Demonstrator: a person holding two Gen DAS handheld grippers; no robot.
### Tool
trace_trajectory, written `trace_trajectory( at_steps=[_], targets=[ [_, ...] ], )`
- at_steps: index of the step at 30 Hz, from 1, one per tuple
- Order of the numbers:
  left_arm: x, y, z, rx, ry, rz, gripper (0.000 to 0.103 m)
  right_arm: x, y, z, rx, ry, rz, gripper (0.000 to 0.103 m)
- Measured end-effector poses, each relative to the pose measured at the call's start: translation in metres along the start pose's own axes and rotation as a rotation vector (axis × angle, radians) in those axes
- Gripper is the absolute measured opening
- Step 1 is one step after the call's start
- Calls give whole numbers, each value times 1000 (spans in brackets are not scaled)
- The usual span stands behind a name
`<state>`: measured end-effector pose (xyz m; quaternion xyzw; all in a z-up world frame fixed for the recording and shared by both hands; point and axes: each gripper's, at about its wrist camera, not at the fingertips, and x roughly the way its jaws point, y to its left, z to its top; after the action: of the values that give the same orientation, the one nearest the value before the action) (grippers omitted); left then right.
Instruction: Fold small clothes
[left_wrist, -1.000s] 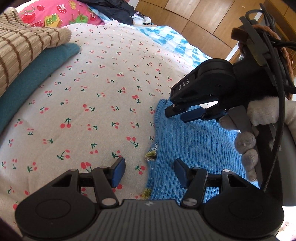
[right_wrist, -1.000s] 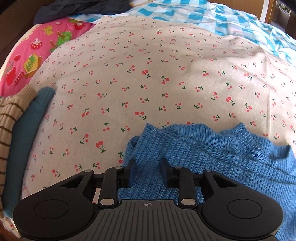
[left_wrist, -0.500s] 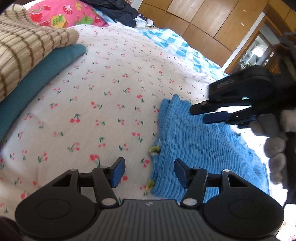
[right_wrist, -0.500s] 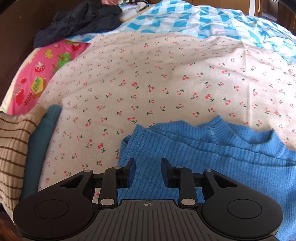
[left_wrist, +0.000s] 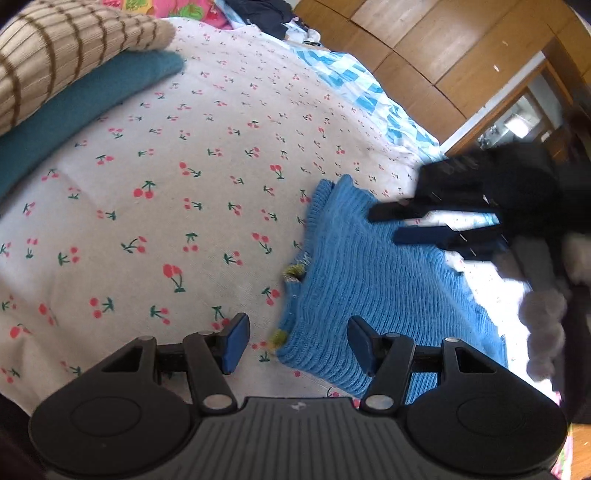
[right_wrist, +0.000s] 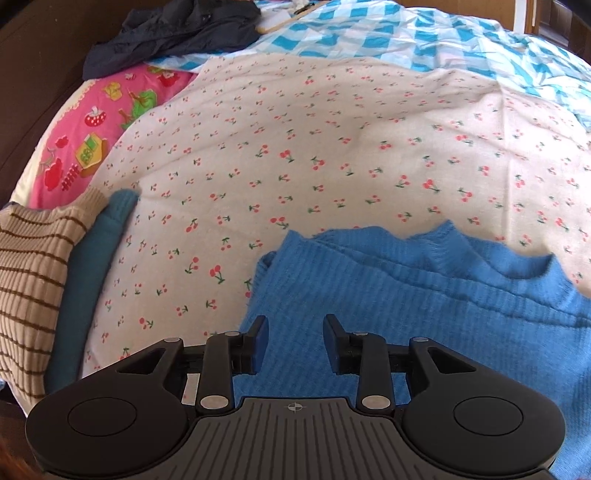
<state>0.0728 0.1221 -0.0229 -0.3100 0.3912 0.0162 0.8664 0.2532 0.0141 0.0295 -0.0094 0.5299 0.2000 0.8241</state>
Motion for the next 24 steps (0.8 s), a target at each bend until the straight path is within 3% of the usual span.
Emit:
trace_trajectory(
  at_steps=[3, 9, 13, 19, 24],
  targets=[
    [3, -3, -1, 11, 5, -3, 63, 22, 16, 10, -16, 33, -17, 34],
    [3, -7, -4, 45, 9, 5, 63, 58, 46, 16, -167, 93, -163, 41],
    [1, -11, -7, 84, 9, 16, 63, 69, 52, 6, -279, 93, -230, 38],
    [-9, -18, -17, 135, -21, 79, 65, 46, 35, 6, -243, 58, -182, 11],
    [-16, -23, -26, 166, -65, 114, 75, 11, 8, 3, -165, -15, -91, 10]
  ],
)
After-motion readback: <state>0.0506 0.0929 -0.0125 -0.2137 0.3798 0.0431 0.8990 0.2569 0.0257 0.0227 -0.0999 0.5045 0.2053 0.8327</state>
